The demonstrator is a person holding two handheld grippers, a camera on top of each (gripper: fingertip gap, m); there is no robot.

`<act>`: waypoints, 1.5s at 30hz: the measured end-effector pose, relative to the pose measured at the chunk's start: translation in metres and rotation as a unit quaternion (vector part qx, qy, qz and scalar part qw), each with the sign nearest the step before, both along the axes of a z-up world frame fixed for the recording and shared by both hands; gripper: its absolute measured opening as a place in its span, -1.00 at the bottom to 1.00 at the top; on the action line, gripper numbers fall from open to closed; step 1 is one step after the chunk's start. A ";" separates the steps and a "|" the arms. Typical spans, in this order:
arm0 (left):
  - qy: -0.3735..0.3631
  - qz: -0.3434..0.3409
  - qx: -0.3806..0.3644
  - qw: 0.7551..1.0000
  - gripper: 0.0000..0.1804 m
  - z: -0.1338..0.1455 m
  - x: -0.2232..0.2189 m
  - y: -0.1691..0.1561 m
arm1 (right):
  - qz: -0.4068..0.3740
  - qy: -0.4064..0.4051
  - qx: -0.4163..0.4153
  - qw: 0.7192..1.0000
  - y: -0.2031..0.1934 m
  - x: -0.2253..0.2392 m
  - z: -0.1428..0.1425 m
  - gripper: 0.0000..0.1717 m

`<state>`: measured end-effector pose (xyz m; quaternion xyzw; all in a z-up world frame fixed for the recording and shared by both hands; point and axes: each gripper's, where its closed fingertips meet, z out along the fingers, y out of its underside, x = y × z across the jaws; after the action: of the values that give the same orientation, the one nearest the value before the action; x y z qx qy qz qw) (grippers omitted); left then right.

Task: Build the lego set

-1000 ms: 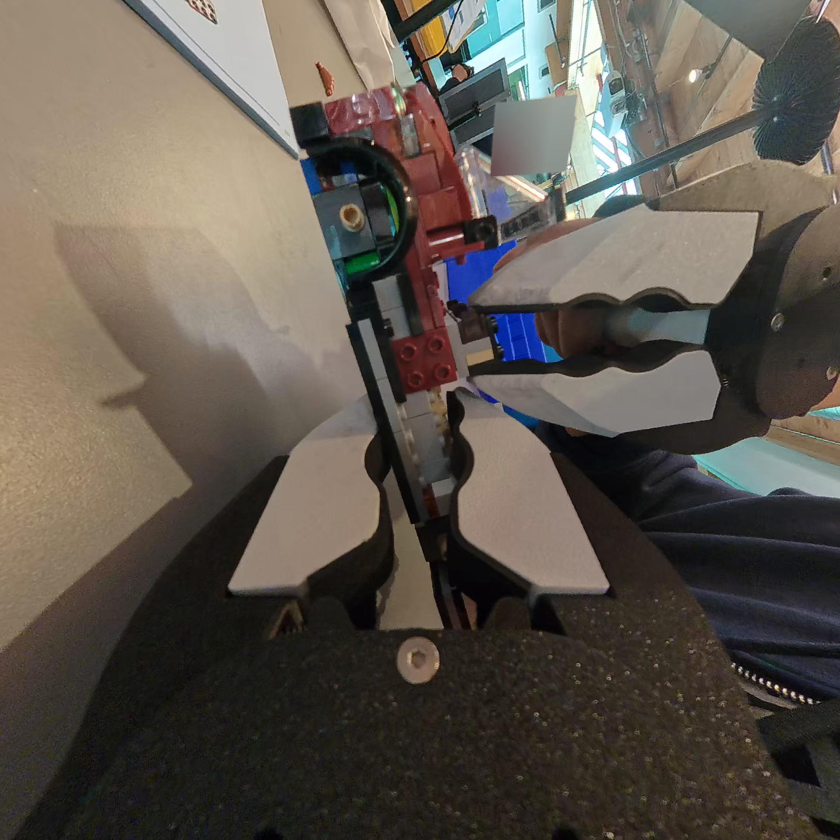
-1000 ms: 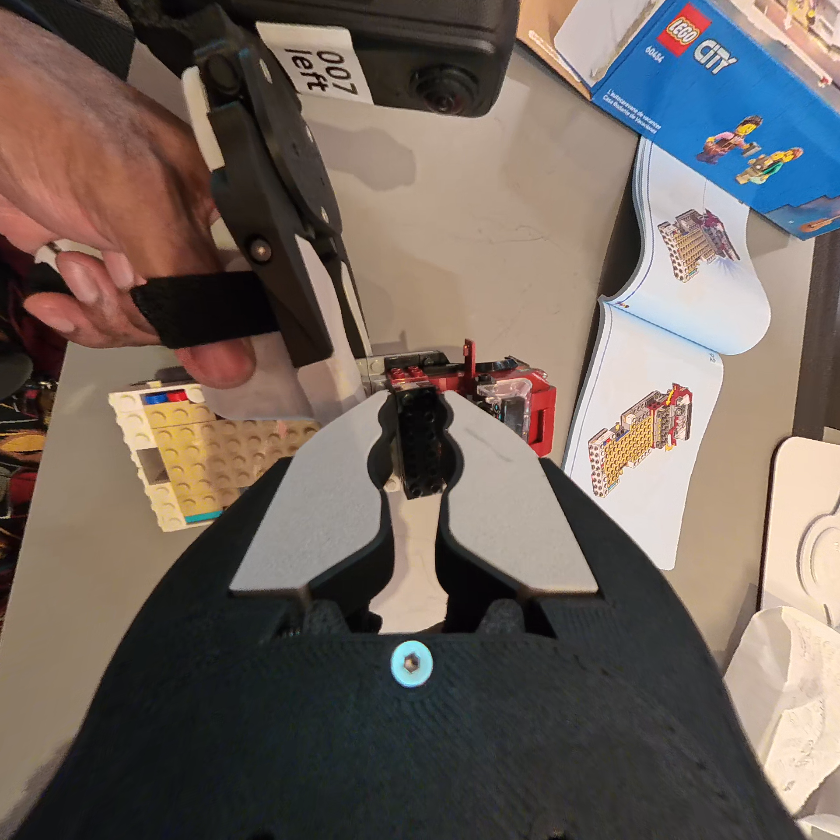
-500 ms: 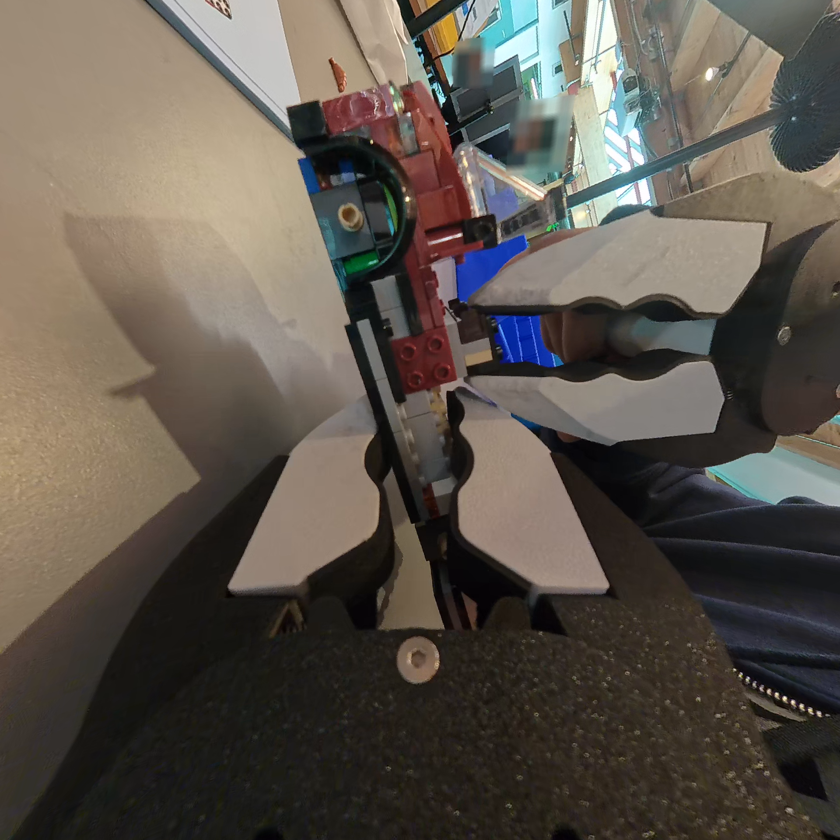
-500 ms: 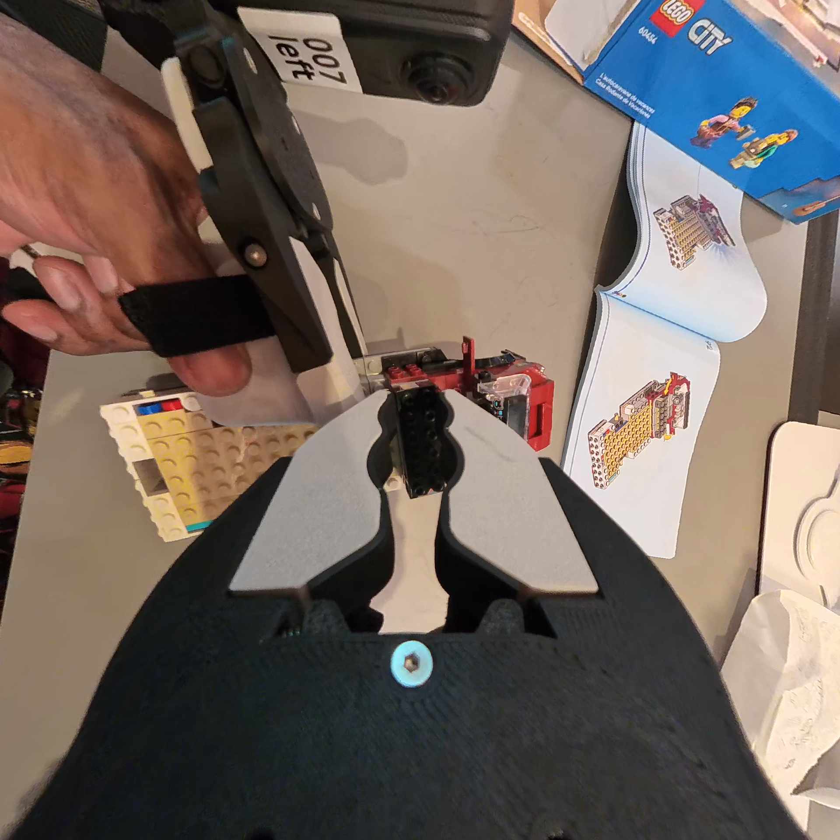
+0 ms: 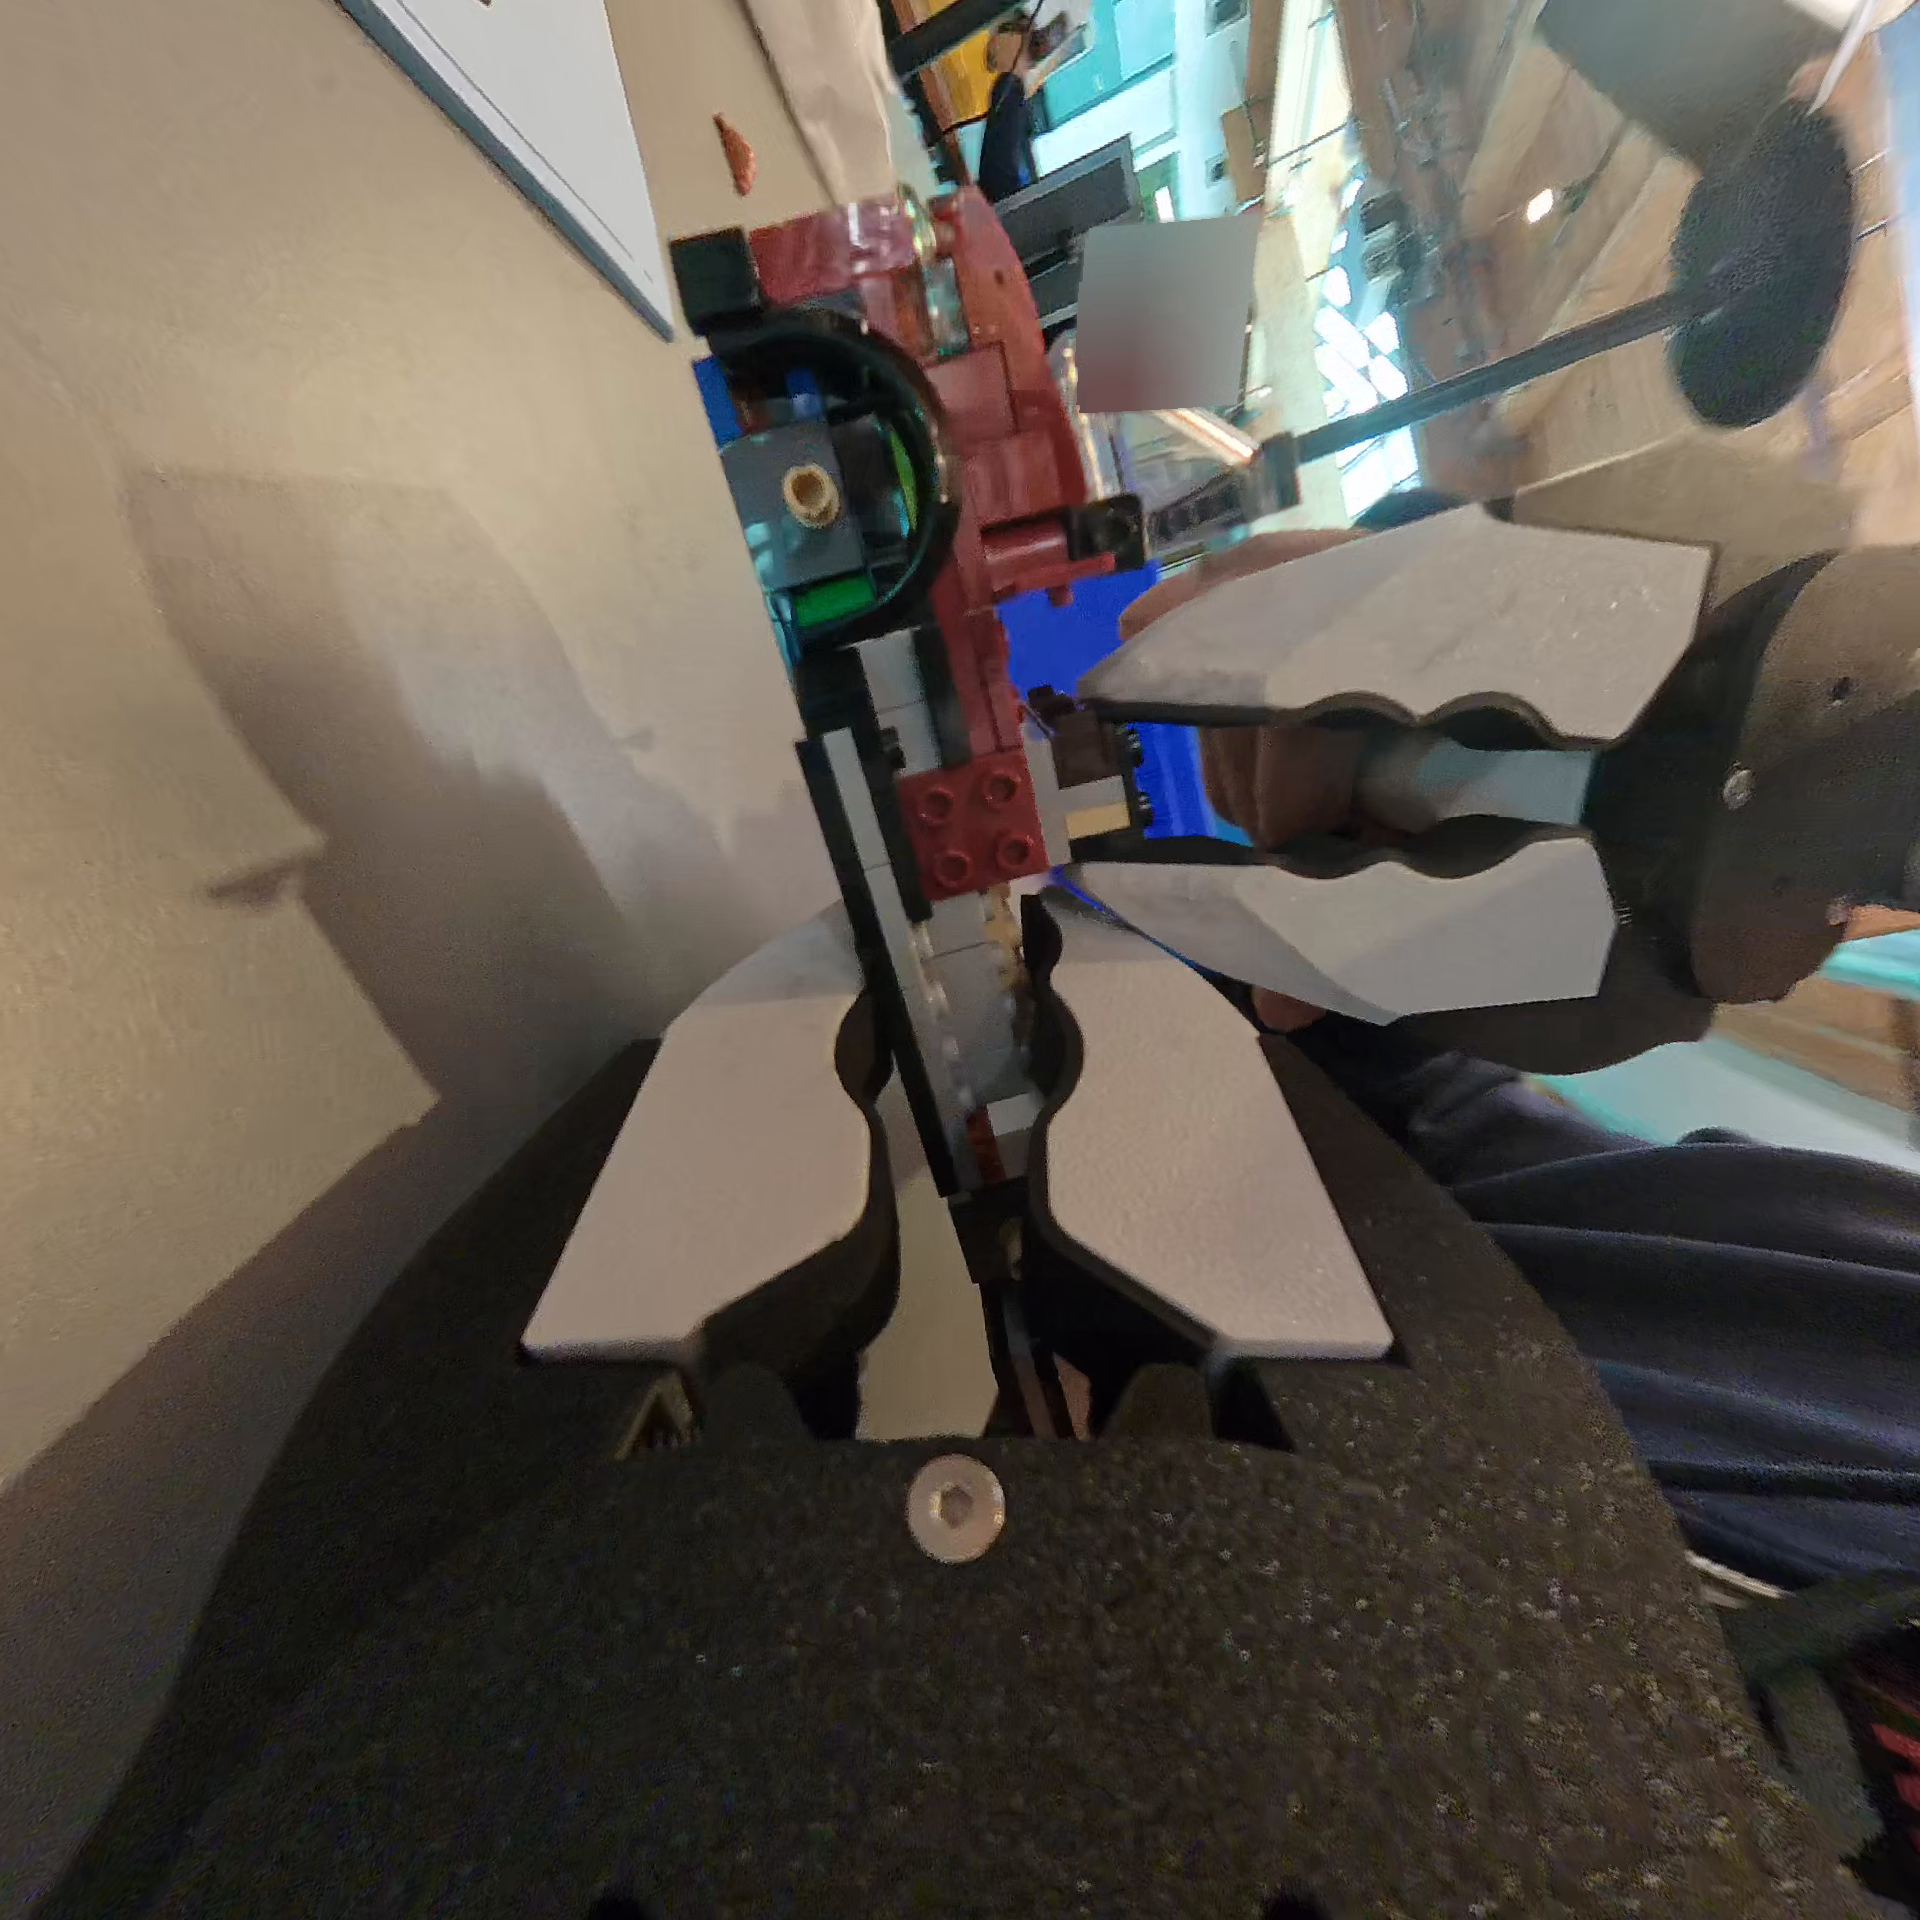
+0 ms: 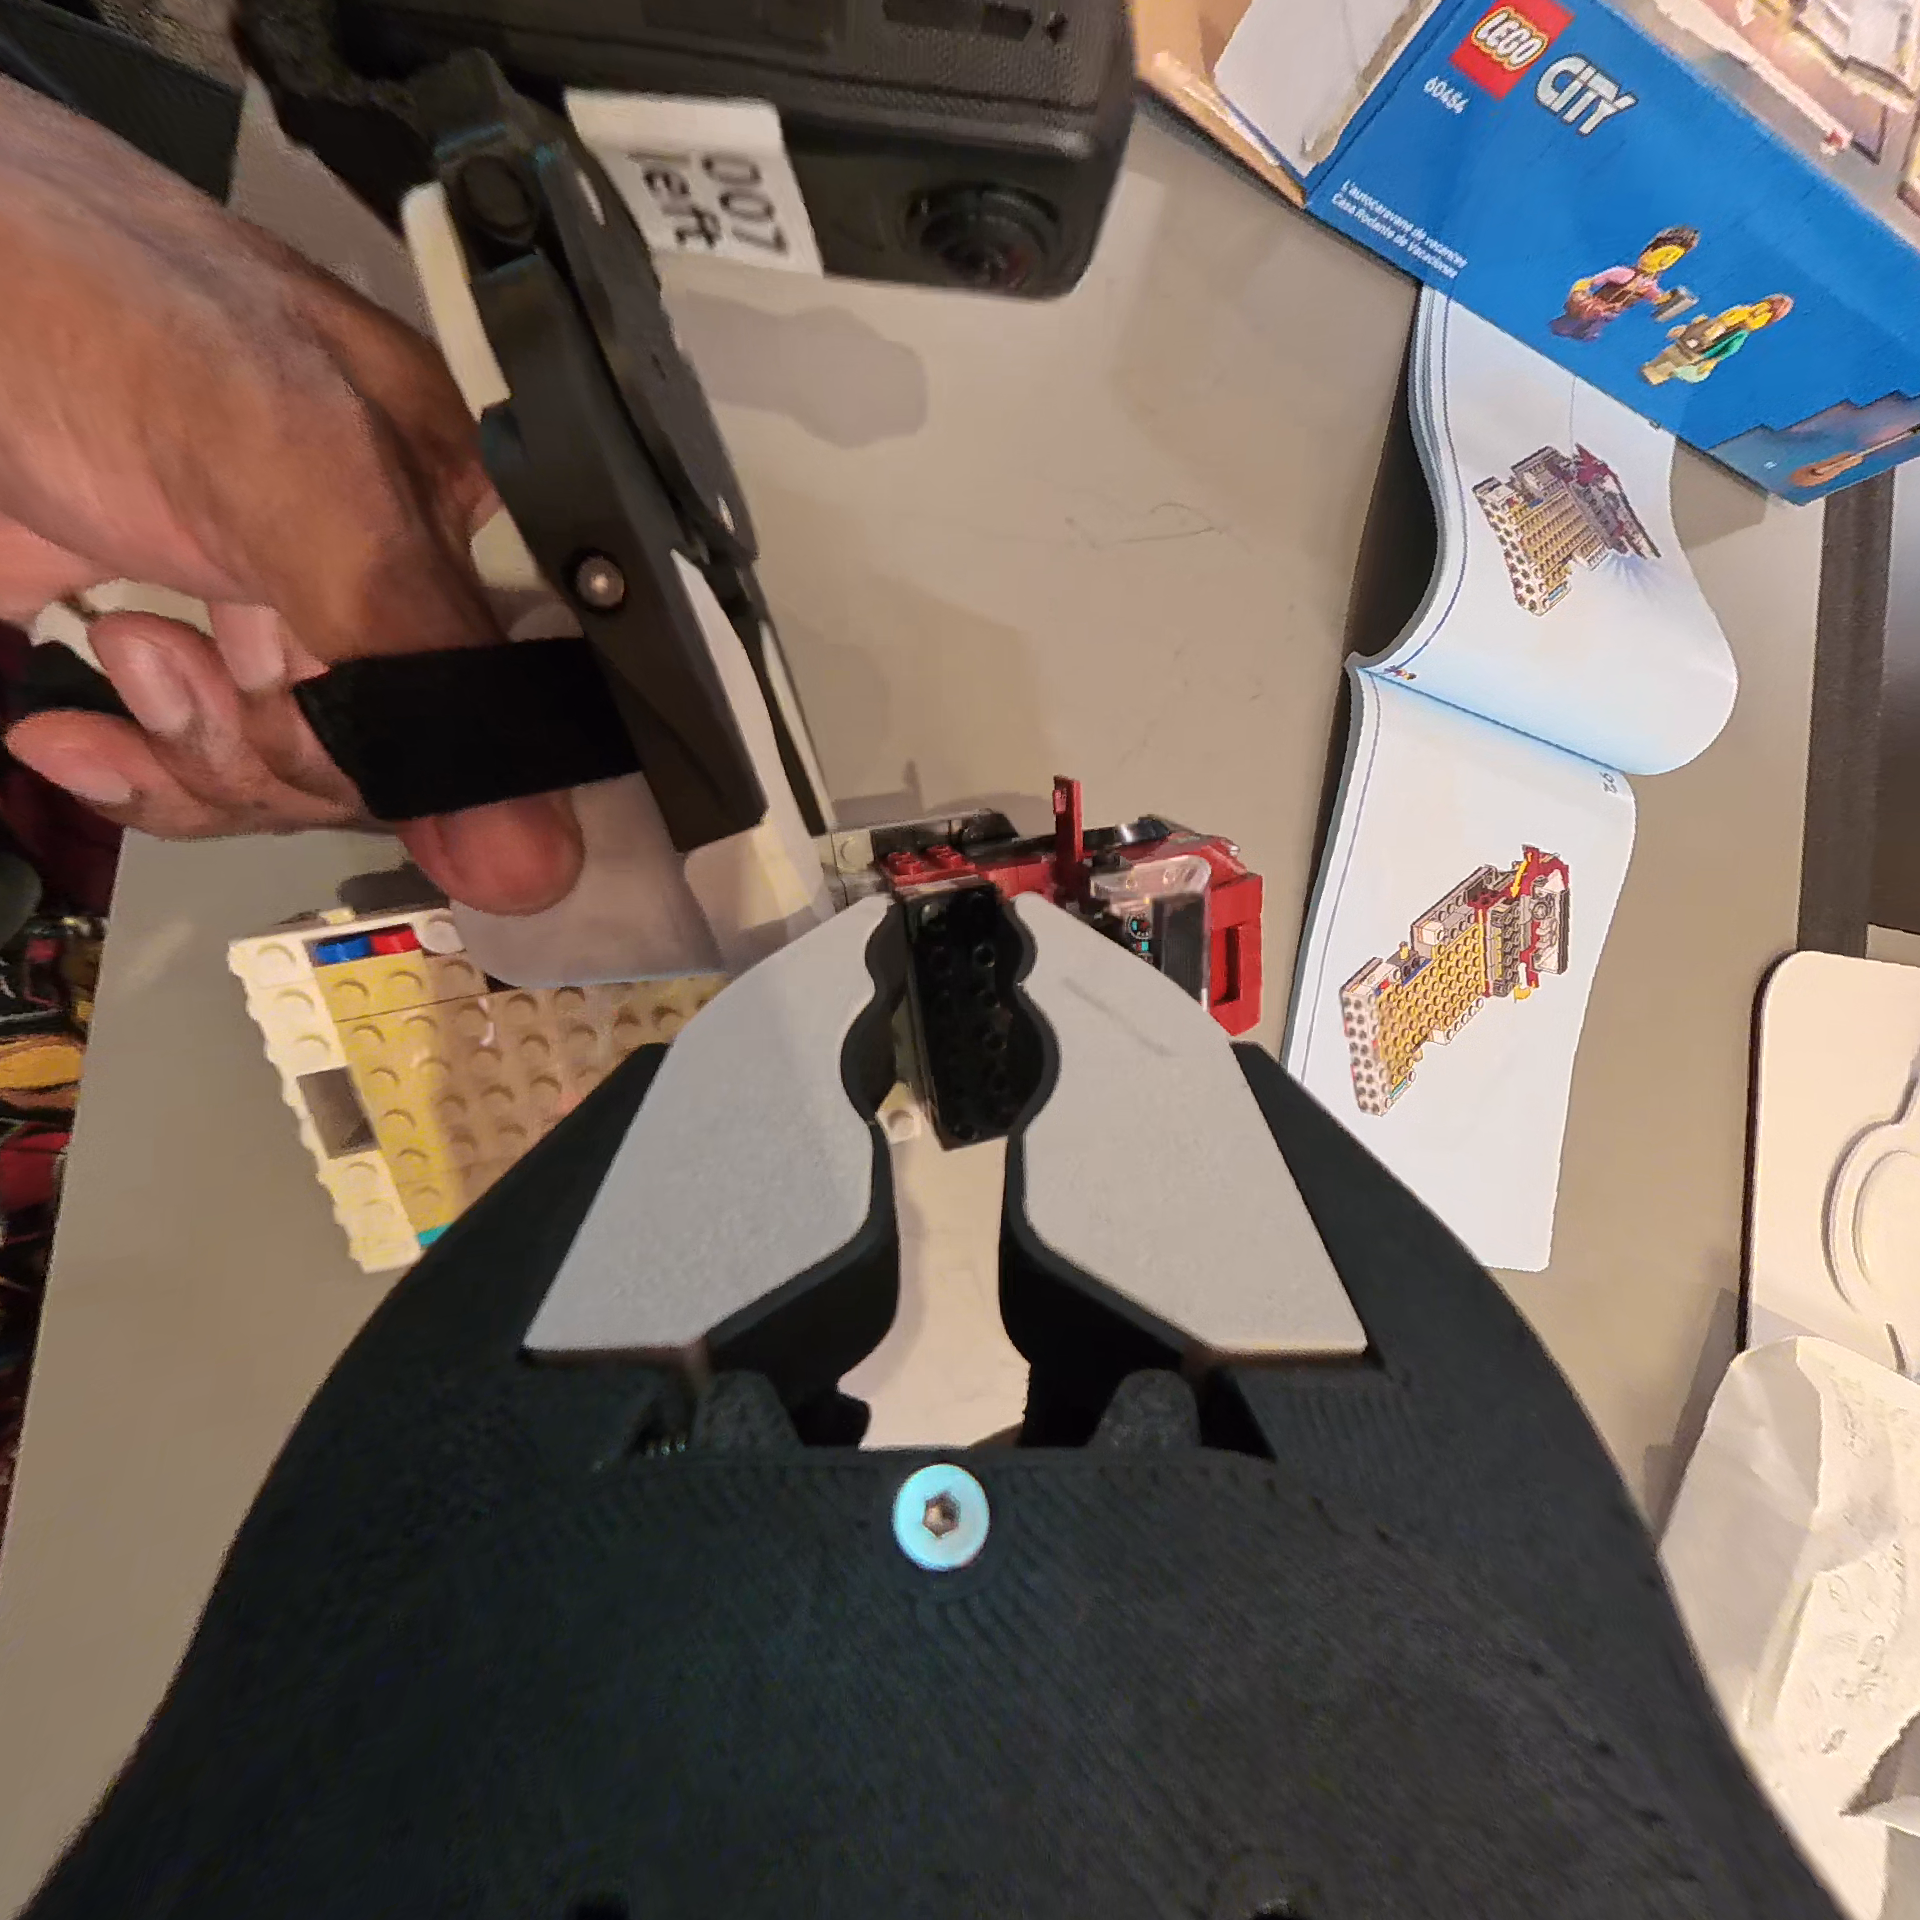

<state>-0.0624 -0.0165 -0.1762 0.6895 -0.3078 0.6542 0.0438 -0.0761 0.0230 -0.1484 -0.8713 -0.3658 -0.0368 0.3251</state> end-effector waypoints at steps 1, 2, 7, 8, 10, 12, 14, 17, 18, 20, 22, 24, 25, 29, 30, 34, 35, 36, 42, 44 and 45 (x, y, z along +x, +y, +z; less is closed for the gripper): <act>-0.008 0.001 -0.018 1.000 -0.74 0.002 0.001 0.001 | -0.007 0.010 0.003 1.000 0.002 0.000 0.001 -0.80; -0.009 0.004 -0.024 1.000 -0.75 0.003 0.001 0.003 | -0.012 0.022 0.005 1.000 0.004 0.000 0.003 -0.80; 0.004 0.012 -0.069 0.998 -0.74 -0.001 0.000 0.010 | -0.025 0.039 0.017 0.999 0.004 0.010 0.016 -0.77; 0.004 0.012 -0.065 0.998 -0.74 -0.001 0.000 0.010 | -0.023 0.034 0.011 0.999 0.003 0.012 0.015 -0.76; 0.003 0.009 -0.064 0.998 -0.74 -0.001 0.000 0.009 | -0.014 0.027 -0.001 1.000 0.000 0.012 0.011 -0.76; 0.003 0.008 -0.066 0.998 -0.74 -0.001 0.001 0.008 | -0.003 0.023 -0.013 1.000 -0.002 0.011 0.006 -0.76; 0.003 0.009 -0.066 0.998 -0.74 -0.001 0.001 0.008 | 0.002 0.018 -0.024 1.000 -0.003 0.011 0.001 -0.73; 0.004 0.005 -0.065 0.998 -0.74 -0.001 0.001 0.007 | 0.008 0.022 -0.031 0.999 -0.001 0.011 -0.004 -0.73; 0.005 0.003 -0.063 0.998 -0.74 -0.001 0.001 0.007 | 0.009 0.023 -0.033 0.999 -0.001 0.011 -0.005 -0.74; 0.004 -0.001 -0.061 0.998 -0.74 -0.001 0.001 0.006 | 0.011 0.022 -0.037 0.999 0.000 0.012 -0.006 -0.77; 0.003 -0.001 -0.059 0.998 -0.74 -0.001 0.001 0.006 | 0.016 0.029 -0.043 0.999 -0.001 0.011 -0.007 -0.81; 0.003 -0.003 -0.060 0.998 -0.74 -0.001 0.001 0.006 | 0.018 0.036 -0.046 0.998 -0.001 0.010 -0.007 -0.81; 0.003 -0.004 -0.060 0.998 -0.74 -0.001 0.001 0.006 | 0.019 0.039 -0.050 0.998 -0.001 0.011 -0.007 -0.81; 0.003 -0.006 -0.060 0.998 -0.74 0.000 0.001 0.005 | 0.024 0.051 -0.059 0.997 -0.002 0.011 -0.008 -0.81; 0.003 -0.007 -0.060 0.998 -0.74 0.000 0.001 0.004 | 0.026 0.053 -0.061 0.996 -0.003 0.010 -0.008 -0.81; 0.004 -0.012 -0.056 0.998 -0.74 0.000 0.000 0.003 | 0.034 0.055 -0.066 0.996 -0.004 0.010 -0.008 -0.81; 0.003 -0.012 -0.054 0.998 -0.74 0.000 0.000 0.002 | 0.036 0.053 -0.065 0.996 -0.005 0.010 -0.007 -0.81; 0.001 -0.012 -0.052 0.999 -0.74 0.001 -0.001 0.002 | 0.037 0.051 -0.061 0.996 -0.005 0.009 -0.006 -0.81; -0.001 -0.013 -0.043 0.999 -0.74 0.002 -0.001 0.001 | 0.031 0.055 -0.054 0.997 -0.006 0.009 -0.005 -0.81; -0.003 -0.013 -0.038 0.999 -0.74 0.002 -0.002 0.001 | 0.029 0.051 -0.050 0.997 -0.006 0.008 -0.004 -0.81; -0.003 -0.014 -0.035 0.999 -0.74 0.003 -0.002 0.000 | 0.029 0.047 -0.048 0.997 -0.007 0.008 -0.004 -0.81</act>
<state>-0.0643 -0.0163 -0.1737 0.6812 -0.2941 0.6661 0.0759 -0.0676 0.0164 -0.1521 -0.8758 -0.3766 0.0311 0.3002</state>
